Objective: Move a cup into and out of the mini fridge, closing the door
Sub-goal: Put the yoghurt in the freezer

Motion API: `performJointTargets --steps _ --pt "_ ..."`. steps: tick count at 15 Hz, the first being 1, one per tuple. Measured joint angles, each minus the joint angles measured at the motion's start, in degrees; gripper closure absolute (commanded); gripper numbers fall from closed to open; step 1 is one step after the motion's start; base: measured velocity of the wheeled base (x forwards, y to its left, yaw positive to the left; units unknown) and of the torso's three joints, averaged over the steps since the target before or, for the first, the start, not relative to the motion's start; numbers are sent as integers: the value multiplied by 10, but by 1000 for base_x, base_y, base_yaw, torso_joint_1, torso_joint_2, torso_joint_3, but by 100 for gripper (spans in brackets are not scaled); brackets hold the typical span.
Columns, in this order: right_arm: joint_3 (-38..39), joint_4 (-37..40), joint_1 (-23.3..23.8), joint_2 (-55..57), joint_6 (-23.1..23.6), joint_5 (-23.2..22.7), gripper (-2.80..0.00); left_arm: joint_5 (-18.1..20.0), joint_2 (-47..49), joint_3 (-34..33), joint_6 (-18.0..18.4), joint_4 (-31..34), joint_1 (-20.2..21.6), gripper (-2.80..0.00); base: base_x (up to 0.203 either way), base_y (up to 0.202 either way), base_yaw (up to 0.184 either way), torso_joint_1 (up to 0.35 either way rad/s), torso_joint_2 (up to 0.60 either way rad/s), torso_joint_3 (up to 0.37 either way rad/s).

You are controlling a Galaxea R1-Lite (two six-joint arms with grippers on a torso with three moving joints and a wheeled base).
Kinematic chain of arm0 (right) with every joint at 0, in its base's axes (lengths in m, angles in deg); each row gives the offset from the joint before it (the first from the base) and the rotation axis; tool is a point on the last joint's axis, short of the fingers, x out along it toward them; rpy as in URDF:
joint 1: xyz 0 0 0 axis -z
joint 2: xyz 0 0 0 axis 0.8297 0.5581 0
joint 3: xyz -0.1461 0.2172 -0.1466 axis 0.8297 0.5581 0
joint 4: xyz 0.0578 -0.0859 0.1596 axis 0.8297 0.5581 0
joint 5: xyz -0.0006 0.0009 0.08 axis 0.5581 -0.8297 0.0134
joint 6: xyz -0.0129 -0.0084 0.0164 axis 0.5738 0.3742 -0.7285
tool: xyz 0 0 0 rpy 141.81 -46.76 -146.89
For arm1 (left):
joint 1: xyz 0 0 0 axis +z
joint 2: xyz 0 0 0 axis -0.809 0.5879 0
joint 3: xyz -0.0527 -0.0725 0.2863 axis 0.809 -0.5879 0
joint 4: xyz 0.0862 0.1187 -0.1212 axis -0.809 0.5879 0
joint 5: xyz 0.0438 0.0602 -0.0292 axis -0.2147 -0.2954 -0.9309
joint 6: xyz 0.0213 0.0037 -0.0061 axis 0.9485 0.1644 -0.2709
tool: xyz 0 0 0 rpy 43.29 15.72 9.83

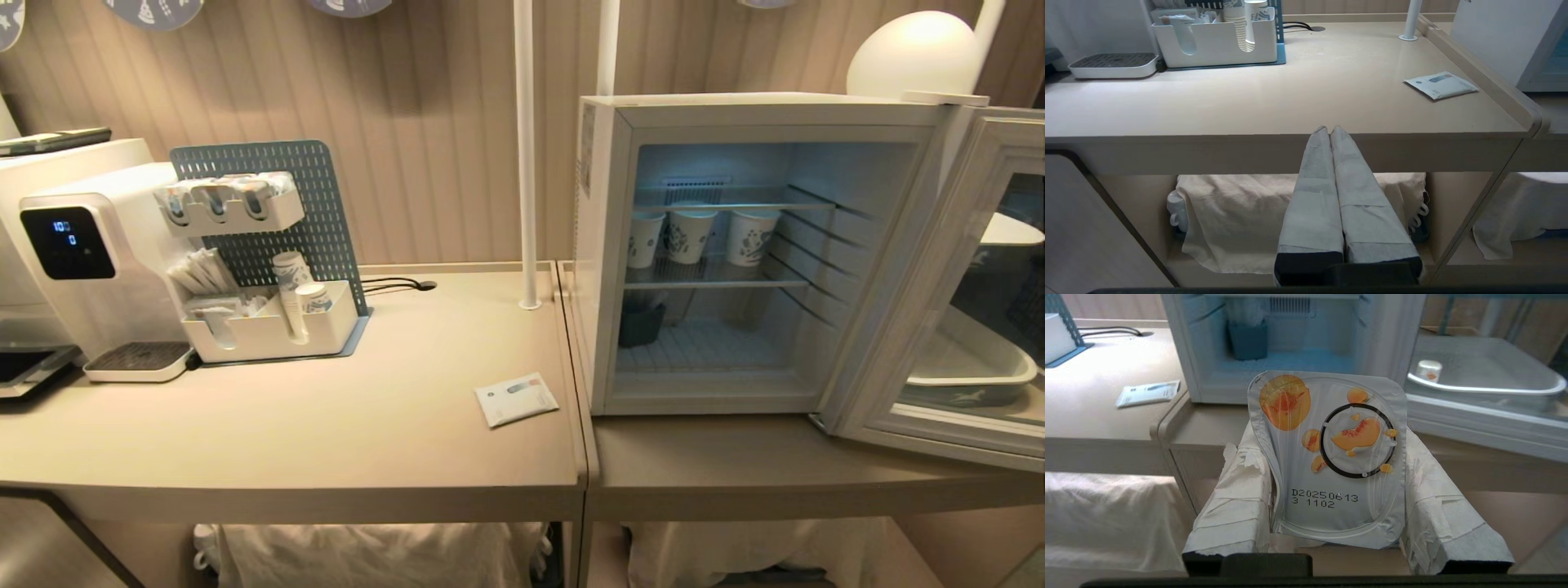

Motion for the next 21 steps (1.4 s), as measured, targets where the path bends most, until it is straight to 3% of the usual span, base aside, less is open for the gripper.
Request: performJointTargets --steps 4,7,10,14,17,21 --pt "-81 -41 -2 186 -5 -68 0 0 0 0 0 0 1 0 0 0 0 0 0 0" --pt "-121 -124 -7 363 -5 -112 0 0 0 0 0 0 1 0 0 0 0 0 0 0" --pt "-152 -233 -11 553 -5 -128 0 0 0 0 -1 0 1 0 0 0 0 0 0 0" --pt "-198 -418 -14 813 -6 -128 0 0 0 0 -1 0 1 0 0 0 0 0 0 0" --pt "-294 -513 -15 984 -9 -102 0 0 0 0 -2 0 1 0 0 0 0 1 11 -1" --pt "-479 -467 -14 1132 -12 -72 0 0 0 0 -2 0 2 0 0 0 0 0 0 0"
